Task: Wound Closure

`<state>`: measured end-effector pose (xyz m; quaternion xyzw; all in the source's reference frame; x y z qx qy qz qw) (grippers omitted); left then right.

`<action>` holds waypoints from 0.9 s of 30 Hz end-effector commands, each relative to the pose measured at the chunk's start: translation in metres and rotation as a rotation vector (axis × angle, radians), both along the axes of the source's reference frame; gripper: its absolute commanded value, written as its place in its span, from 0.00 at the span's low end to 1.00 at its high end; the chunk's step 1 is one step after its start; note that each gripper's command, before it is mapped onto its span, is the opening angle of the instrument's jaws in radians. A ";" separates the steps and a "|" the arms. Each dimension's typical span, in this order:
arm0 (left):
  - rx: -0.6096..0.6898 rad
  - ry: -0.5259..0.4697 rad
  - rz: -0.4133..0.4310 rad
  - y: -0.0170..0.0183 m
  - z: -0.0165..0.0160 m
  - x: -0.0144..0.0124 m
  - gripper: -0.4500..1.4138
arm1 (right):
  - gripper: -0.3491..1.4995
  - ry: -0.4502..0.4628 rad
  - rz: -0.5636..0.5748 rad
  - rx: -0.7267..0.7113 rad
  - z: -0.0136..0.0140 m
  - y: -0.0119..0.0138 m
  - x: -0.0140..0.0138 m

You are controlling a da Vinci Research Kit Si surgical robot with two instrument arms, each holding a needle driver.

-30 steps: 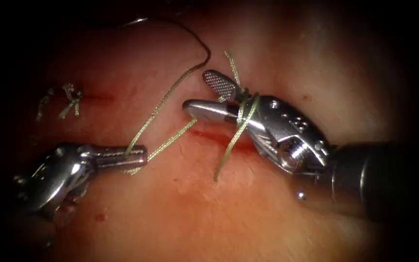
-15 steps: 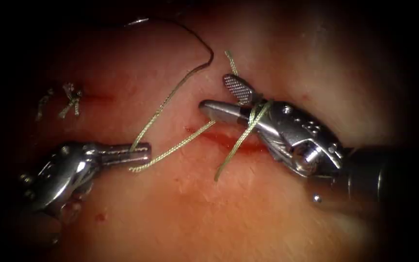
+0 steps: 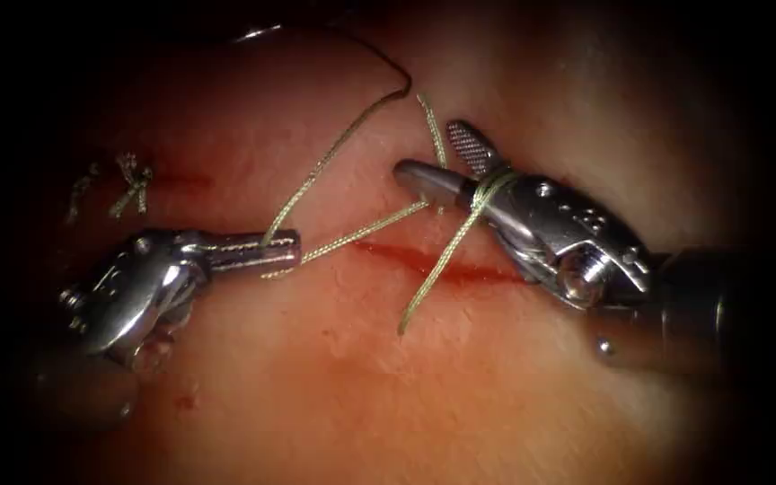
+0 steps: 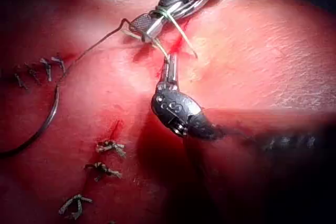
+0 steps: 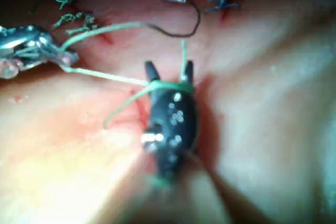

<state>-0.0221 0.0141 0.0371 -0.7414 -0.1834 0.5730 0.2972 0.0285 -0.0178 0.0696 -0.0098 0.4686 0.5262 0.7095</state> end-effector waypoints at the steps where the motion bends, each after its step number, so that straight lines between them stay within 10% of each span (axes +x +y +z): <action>1: 0.000 -0.002 0.001 0.0001 0.0008 -0.0006 0.00 | 0.57 -0.018 -0.009 0.005 0.0010 0.0004 0.0011; 10: 0.000 -0.002 0.001 0.0004 0.0010 -0.0005 0.00 | 0.56 -0.049 -0.042 0.029 0.0027 0.0007 0.0032; 12: 0.000 -0.002 0.001 0.0004 0.0010 -0.0005 0.00 | 0.40 -0.059 -0.058 0.029 0.0028 0.0007 0.0034; 14: -0.006 -0.003 0.003 0.0004 0.0010 -0.0005 0.00 | 0.00 -0.077 -0.087 0.051 0.0029 0.0006 0.0036; 27: -0.001 -0.004 0.004 0.0006 0.0005 0.0000 0.00 | 0.00 -0.099 -0.167 0.024 0.0029 0.0006 0.0032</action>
